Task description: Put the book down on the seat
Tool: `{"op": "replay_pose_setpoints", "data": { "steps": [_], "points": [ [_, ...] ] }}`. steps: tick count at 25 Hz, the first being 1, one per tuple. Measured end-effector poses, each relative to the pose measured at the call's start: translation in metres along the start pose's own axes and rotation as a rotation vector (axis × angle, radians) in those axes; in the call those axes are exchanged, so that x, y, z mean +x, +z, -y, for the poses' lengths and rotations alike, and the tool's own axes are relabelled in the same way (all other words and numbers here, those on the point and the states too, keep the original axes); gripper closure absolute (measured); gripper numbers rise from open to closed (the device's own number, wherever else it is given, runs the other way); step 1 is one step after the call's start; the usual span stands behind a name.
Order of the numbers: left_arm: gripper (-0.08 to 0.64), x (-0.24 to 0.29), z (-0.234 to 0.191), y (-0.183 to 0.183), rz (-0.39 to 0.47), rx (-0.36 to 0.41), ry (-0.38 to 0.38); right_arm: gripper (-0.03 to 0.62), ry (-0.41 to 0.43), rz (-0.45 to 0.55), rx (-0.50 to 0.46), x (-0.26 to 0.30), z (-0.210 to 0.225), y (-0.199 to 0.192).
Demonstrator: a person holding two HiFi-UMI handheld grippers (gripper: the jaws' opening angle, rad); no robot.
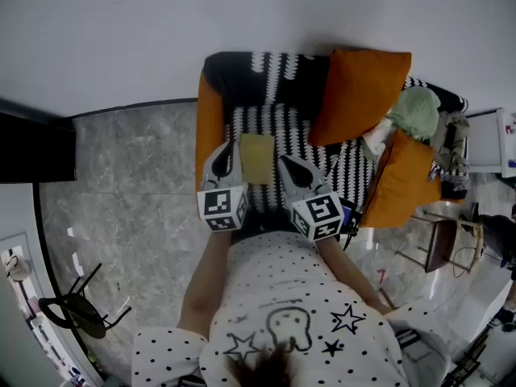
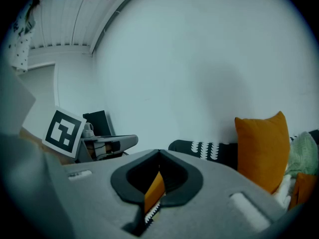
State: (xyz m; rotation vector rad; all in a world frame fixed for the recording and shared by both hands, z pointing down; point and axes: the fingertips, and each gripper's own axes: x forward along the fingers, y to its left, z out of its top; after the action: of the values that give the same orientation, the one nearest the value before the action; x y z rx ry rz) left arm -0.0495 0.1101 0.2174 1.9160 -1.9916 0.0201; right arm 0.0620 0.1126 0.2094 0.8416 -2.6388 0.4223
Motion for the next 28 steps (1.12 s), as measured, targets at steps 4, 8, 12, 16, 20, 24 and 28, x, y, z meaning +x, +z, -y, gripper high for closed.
{"op": "replay_pose_setpoints", "data": {
  "steps": [4, 8, 12, 16, 20, 24, 28],
  "points": [
    [0.568, -0.004, 0.002, 0.01, 0.03, 0.023, 0.001, 0.591, -0.001, 0.003, -0.01, 0.002, 0.001, 0.003],
    [0.568, -0.011, 0.003, 0.022, 0.063, 0.027, -0.003, 0.591, 0.003, 0.008, -0.022, 0.005, -0.001, 0.006],
    [0.568, -0.018, 0.007, 0.032, 0.091, 0.031, -0.012, 0.591, 0.008, 0.014, -0.031, 0.008, -0.001, 0.009],
    [0.568, -0.021, 0.01, 0.038, 0.107, 0.04, -0.016, 0.591, 0.01, 0.016, -0.042, 0.01, -0.002, 0.012],
    [0.568, -0.024, 0.01, 0.042, 0.113, 0.037, -0.023, 0.591, 0.014, 0.014, -0.051, 0.011, -0.005, 0.013],
    [0.568, -0.028, 0.012, 0.046, 0.118, 0.035, -0.031, 0.591, 0.008, 0.018, -0.054, 0.012, -0.003, 0.016],
    [0.568, -0.03, 0.017, 0.047, 0.122, 0.041, -0.048, 0.591, 0.0, 0.022, -0.054, 0.011, -0.001, 0.018]
  ]
}}
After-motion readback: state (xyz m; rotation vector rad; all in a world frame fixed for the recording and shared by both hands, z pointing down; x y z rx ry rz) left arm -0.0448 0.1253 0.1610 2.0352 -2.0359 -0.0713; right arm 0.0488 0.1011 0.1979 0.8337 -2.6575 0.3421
